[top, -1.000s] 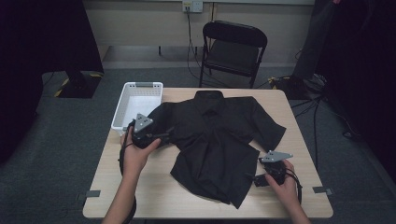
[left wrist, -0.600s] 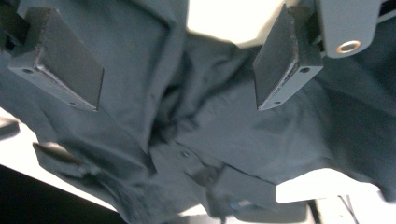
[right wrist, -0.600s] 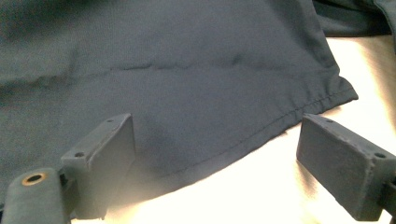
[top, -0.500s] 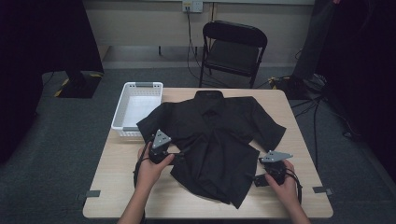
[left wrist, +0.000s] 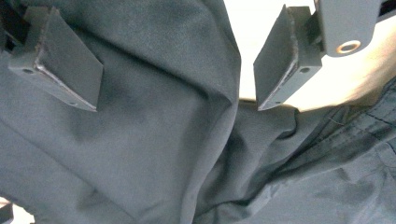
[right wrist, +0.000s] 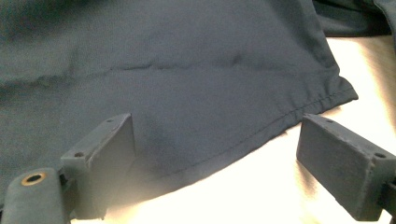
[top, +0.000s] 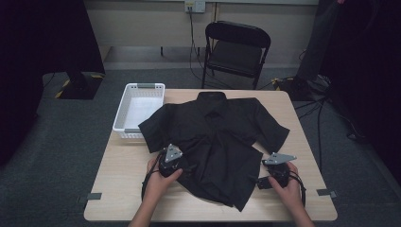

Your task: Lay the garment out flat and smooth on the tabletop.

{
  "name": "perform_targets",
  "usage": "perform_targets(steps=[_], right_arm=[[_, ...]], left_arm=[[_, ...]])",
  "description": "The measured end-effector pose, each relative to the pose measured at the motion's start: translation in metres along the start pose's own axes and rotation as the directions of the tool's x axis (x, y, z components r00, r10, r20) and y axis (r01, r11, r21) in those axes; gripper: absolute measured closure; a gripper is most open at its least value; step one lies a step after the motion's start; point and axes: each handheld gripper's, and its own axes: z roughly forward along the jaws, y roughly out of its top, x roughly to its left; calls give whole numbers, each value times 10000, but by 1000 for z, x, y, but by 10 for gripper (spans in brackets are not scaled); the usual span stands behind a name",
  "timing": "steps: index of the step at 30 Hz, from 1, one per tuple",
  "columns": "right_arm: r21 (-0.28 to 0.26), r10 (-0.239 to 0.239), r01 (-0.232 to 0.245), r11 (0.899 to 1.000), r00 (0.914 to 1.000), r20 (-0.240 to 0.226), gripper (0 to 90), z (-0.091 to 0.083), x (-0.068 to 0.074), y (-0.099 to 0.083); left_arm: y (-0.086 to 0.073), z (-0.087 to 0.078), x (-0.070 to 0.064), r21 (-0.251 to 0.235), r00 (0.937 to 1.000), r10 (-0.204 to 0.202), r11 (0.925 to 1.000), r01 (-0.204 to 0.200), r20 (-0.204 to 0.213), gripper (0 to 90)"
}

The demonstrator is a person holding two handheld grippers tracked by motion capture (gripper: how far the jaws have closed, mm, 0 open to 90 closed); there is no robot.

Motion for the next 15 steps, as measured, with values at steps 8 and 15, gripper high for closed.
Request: perform_targets(steps=[8, 15], right_arm=[[3, -2, 2, 10000, 10000, 16, 108, 0, 0, 0], [7, -1, 1, 10000, 10000, 22, 108, 0, 0, 0]], left_arm=[[-7, 0, -1, 378, 9998, 205, 9991, -204, -35, 162], [-7, 0, 0, 474, 9991, 428, 9979, -432, 77, 157]])
